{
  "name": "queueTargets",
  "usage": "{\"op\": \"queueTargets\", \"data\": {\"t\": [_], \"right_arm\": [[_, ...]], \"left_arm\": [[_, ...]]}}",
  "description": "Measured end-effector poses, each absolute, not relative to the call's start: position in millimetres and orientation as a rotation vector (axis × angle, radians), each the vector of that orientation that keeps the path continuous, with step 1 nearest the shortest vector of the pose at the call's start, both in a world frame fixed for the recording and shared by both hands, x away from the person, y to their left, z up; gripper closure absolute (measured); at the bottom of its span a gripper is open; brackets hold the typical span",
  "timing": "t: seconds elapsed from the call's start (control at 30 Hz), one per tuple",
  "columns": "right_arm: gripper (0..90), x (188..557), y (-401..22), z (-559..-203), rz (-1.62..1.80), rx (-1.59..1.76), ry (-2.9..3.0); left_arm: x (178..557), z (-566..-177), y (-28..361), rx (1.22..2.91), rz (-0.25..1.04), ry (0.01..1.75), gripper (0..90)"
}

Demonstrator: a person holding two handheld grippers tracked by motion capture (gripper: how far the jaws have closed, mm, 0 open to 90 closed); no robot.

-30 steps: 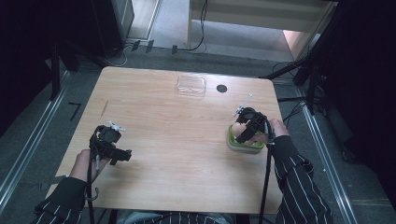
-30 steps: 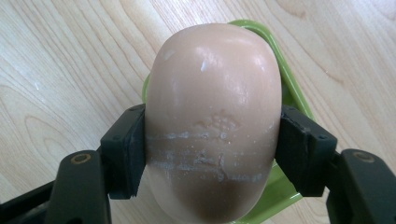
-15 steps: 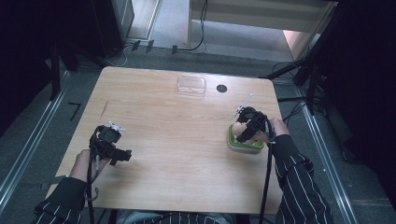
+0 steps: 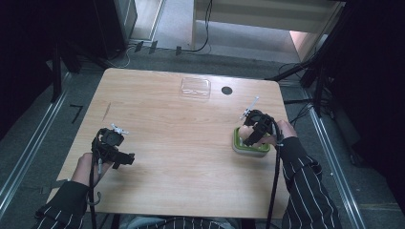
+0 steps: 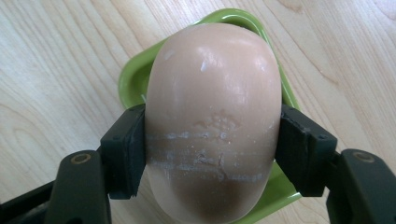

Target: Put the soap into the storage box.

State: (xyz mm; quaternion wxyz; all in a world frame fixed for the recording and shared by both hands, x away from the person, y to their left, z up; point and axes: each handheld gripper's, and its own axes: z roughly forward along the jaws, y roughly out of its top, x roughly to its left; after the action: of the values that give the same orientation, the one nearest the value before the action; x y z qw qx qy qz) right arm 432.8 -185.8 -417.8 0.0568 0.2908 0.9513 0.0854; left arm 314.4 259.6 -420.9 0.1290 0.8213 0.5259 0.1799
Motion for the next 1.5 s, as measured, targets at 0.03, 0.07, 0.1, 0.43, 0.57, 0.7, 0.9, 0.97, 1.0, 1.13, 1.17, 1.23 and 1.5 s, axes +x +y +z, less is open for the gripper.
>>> {"op": "queueTargets", "data": {"t": [0.03,0.07,0.1,0.43,0.57,0.7,0.9,0.97,1.0,1.13,1.17,1.23,1.5], "right_arm": [[33.3,433.1,-185.9,-418.0,0.253,0.882,2.887],[33.3,433.6,-186.2,-418.9,0.258,0.881,2.884],[33.3,434.3,-186.6,-419.3,0.255,0.882,2.888],[33.3,435.4,-186.4,-424.3,0.241,0.837,2.902],[33.3,437.0,-187.1,-426.5,0.239,0.815,2.911],[33.3,437.9,-186.1,-428.1,0.230,0.807,2.909],[33.3,439.3,-187.1,-429.8,0.237,0.788,2.911],[33.3,439.5,-186.6,-430.4,0.239,0.786,2.912],[33.3,439.7,-186.7,-430.3,0.240,0.787,2.911],[33.3,439.7,-186.2,-431.2,0.242,0.782,2.915],[33.3,439.9,-186.3,-431.5,0.241,0.781,2.913],[33.3,440.8,-186.3,-432.6,0.236,0.770,2.916],[33.3,443.3,-186.4,-440.1,0.224,0.741,2.931]], "left_arm": [[314.5,-421.3,259.5,2.384,0.525,1.530,14.7],[314.8,-421.4,259.6,2.387,0.524,1.529,14.7],[314.9,-421.5,259.7,2.390,0.523,1.529,14.7],[314.2,-420.9,259.8,2.389,0.521,1.528,14.8],[314.2,-420.8,260.1,2.391,0.521,1.528,14.7],[314.3,-421.4,259.6,2.385,0.525,1.531,14.7],[314.5,-421.5,260.1,2.387,0.524,1.531,14.8],[314.3,-421.1,260.0,2.388,0.529,1.532,14.8],[314.2,-420.8,260.0,2.390,0.525,1.532,14.7],[314.3,-421.4,259.6,2.387,0.527,1.530,14.7],[314.3,-421.3,259.7,2.387,0.526,1.529,14.7],[314.4,-421.5,259.7,2.385,0.526,1.531,14.8],[314.7,-421.8,260.1,2.386,0.522,1.532,14.8]]}}
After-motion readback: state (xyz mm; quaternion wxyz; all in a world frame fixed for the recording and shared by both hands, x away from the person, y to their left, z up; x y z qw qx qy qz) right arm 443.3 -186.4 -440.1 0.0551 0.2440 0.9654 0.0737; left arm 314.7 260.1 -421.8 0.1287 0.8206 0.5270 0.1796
